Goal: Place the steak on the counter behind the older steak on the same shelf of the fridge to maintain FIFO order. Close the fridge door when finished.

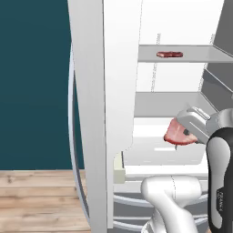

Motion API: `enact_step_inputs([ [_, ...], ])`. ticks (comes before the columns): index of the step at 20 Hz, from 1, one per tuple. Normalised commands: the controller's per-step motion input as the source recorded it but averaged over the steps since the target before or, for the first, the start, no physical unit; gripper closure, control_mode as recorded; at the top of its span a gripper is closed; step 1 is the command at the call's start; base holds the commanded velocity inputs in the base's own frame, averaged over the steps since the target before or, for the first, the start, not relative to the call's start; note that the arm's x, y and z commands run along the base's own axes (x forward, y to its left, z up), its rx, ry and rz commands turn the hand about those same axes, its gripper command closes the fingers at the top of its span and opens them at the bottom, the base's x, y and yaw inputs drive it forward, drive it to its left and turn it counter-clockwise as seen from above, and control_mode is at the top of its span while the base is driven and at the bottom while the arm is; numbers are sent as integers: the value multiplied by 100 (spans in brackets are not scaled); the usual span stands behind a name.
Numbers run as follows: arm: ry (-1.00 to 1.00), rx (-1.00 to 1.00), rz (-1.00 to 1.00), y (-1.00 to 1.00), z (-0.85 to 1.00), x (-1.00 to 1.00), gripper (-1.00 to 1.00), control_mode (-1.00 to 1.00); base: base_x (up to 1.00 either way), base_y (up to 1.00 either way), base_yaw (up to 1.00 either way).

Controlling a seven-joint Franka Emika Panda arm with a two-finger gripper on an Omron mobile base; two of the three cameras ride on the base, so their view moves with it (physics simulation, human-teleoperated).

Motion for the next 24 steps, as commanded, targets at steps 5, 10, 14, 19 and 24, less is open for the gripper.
enact_step_inputs([
  [5, 0, 0, 0, 0, 0, 0, 100, 100, 59, -10, -36],
  [10, 0, 0, 0, 0, 0, 0, 100, 100, 47, -15, -32],
  [14, 0, 0, 0, 0, 0, 0, 100, 100, 60, -15, -20],
  [19, 0, 0, 0, 0, 0, 0, 100, 100, 73, -33, -6],
  [24, 0, 0, 0, 0, 0, 0, 100, 100, 58, -46, 0],
])
